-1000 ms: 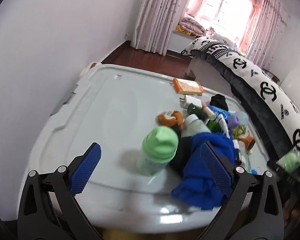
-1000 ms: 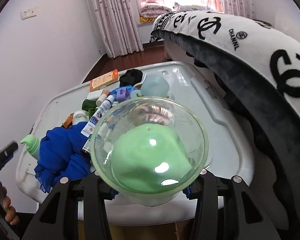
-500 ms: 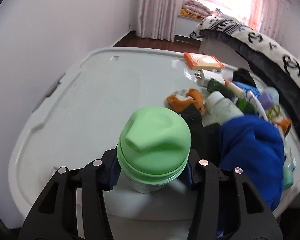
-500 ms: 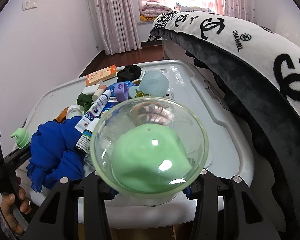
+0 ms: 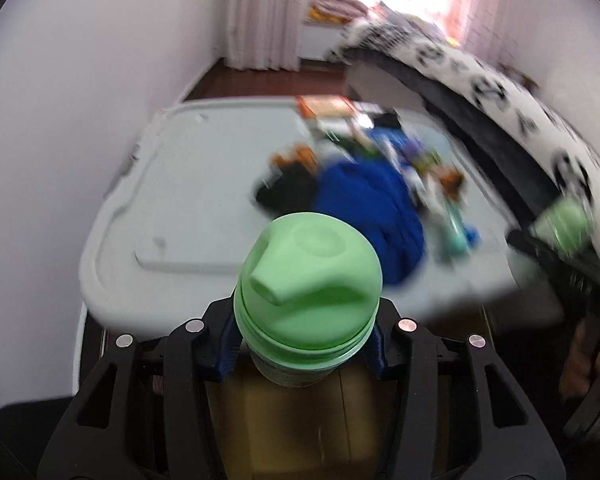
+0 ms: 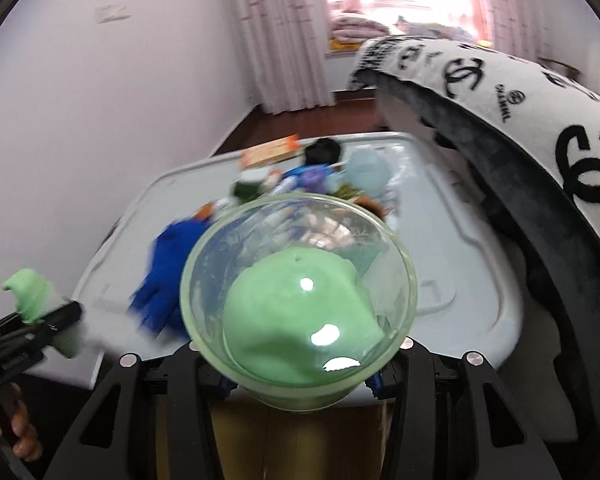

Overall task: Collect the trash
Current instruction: 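Drop the clear green-lidded cup with the right tool while the left tool drops the green-capped jar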

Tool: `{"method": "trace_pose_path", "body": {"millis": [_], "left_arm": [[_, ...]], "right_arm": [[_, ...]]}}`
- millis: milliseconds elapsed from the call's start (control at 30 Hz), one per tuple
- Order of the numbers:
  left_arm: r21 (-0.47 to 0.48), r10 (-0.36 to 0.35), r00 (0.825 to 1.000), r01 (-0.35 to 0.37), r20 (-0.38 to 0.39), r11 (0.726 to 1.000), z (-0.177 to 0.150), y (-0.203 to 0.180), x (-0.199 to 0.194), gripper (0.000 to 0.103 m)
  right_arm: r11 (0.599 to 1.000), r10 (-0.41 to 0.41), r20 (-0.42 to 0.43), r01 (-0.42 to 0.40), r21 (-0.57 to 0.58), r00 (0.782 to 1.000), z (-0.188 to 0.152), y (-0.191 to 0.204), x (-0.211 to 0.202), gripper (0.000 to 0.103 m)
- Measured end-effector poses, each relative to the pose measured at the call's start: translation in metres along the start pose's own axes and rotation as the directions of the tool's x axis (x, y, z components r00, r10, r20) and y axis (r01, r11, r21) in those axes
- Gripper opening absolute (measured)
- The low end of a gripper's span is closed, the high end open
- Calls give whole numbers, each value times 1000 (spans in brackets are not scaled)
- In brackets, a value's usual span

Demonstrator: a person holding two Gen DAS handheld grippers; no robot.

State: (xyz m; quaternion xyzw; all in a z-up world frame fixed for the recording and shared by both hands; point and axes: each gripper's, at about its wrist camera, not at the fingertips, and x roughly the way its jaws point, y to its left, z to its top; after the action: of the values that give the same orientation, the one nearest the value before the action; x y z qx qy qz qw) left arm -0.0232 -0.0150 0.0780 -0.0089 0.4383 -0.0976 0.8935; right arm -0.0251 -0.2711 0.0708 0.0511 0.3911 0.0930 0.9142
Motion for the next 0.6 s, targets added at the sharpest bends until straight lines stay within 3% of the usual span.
{"method": "trace_pose_path", "body": {"millis": [100,300,333,367,400,433,533,600], "left_arm": [[47,-31,997,35,-74,998,-30,-6,7,48],[40,-77,967,89,-241,995,-61,-7,36,49],[35,-62,961,74,-270,997,-64,-5,41,58],[35,-40,955,52,-295,998,-66,-3,45,68],[34,-23,951,36,-308,999,-68,-2,47,81],[29,-6,947,16,-322,999,-69,1,51,83],[-6,-26,933,26,-359,1000,-71,10,56,83],[-25,-43,936,37,-350,999,-67,13,55,83]], "right_arm": [[999,26,-62,-29,-43,998,-22,10,-11,47],[997,46,-193,-56,-48,980,-50,13,-2,47],[997,40,-222,-52,-50,974,-55,14,3,49],[997,36,-250,-50,-51,968,-59,15,8,56],[998,30,-258,-43,-46,966,-63,15,10,78],[999,29,-251,-40,-37,968,-65,14,10,83],[999,21,-227,-28,-30,974,-63,11,6,83],[1000,16,-209,-21,-23,978,-57,8,6,83]]}}
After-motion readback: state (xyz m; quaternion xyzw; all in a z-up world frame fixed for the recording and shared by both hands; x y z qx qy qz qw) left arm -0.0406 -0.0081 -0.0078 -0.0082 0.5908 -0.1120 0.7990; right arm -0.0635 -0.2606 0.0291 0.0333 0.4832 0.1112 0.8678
